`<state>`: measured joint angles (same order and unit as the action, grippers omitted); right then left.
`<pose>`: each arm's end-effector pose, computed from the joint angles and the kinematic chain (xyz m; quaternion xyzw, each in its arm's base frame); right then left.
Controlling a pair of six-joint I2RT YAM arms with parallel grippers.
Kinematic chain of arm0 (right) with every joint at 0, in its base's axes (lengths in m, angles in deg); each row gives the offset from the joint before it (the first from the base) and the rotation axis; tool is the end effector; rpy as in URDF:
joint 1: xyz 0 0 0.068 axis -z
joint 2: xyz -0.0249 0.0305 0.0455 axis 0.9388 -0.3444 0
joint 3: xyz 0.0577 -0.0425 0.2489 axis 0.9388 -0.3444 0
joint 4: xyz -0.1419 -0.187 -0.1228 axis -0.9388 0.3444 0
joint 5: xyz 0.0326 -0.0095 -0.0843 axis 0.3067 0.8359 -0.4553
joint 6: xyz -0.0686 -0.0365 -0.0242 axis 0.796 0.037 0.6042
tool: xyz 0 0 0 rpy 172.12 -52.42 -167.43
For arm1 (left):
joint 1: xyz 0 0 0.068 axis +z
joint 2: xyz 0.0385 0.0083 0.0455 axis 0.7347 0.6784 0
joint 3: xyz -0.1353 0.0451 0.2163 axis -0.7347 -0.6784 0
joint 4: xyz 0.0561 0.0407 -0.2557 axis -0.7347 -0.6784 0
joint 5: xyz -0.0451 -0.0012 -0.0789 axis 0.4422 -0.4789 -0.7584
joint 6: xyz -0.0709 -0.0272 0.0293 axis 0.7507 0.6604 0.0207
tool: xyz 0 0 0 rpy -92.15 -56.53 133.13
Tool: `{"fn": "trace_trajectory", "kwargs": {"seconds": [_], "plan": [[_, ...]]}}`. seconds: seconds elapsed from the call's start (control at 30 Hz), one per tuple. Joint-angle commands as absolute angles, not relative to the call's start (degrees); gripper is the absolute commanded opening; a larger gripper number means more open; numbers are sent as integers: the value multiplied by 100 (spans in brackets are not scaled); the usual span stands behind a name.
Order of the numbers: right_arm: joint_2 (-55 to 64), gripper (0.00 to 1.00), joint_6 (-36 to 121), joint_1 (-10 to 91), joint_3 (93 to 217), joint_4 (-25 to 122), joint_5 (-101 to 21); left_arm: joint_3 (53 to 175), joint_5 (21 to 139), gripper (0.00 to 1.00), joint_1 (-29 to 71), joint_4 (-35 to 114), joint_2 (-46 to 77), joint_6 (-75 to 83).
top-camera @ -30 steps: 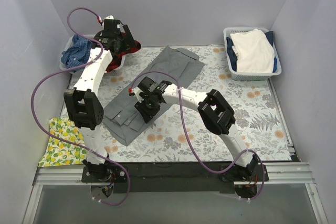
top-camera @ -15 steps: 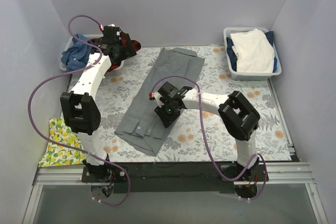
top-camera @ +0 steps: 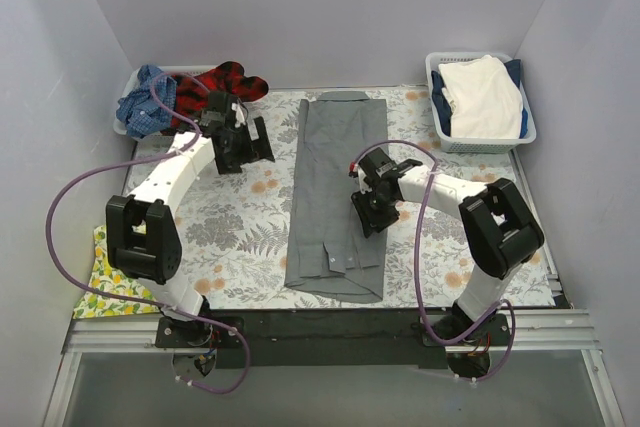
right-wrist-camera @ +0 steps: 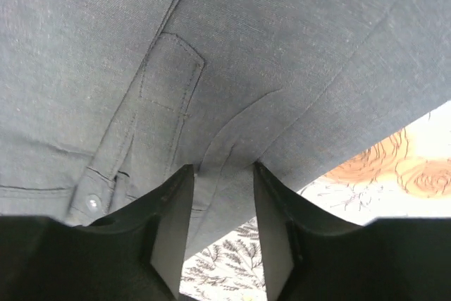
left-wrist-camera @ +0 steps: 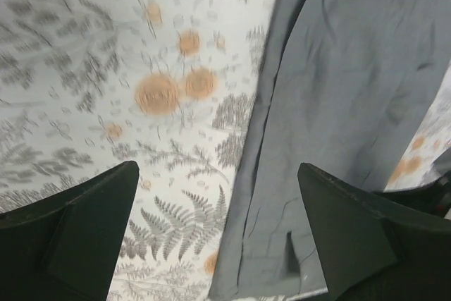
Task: Fold and stack the long sleeve shirts
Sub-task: Fold the shirt
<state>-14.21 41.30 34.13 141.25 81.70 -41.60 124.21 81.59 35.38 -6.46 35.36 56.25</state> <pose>0.2720 0.2042 0.1175 -0.2453 0.9552 0.1041 0.1290 0.3679 -0.0858 0.2444 -0.4015 0.8689 -0.2173 0.1912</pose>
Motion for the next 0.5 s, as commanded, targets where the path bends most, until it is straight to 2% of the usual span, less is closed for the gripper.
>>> {"fn": "trace_trajectory", "kwargs": {"seconds": [0.0,0.13,0.27,0.47], "plan": [[-988,50,3745,3426,14028,8480,-4130,11526,7685,98,3217,-1208,2845,5677],[-294,60,3183,3539,14011,8304,-3883,10453,7097,98,3102,-1095,2361,5827],[6,63,3059,3698,13801,8365,-3472,9698,6376,98,2900,-936,2105,5870],[138,63,3129,3900,13256,8743,-2523,9046,5892,98,2715,-621,1903,5958]]}}
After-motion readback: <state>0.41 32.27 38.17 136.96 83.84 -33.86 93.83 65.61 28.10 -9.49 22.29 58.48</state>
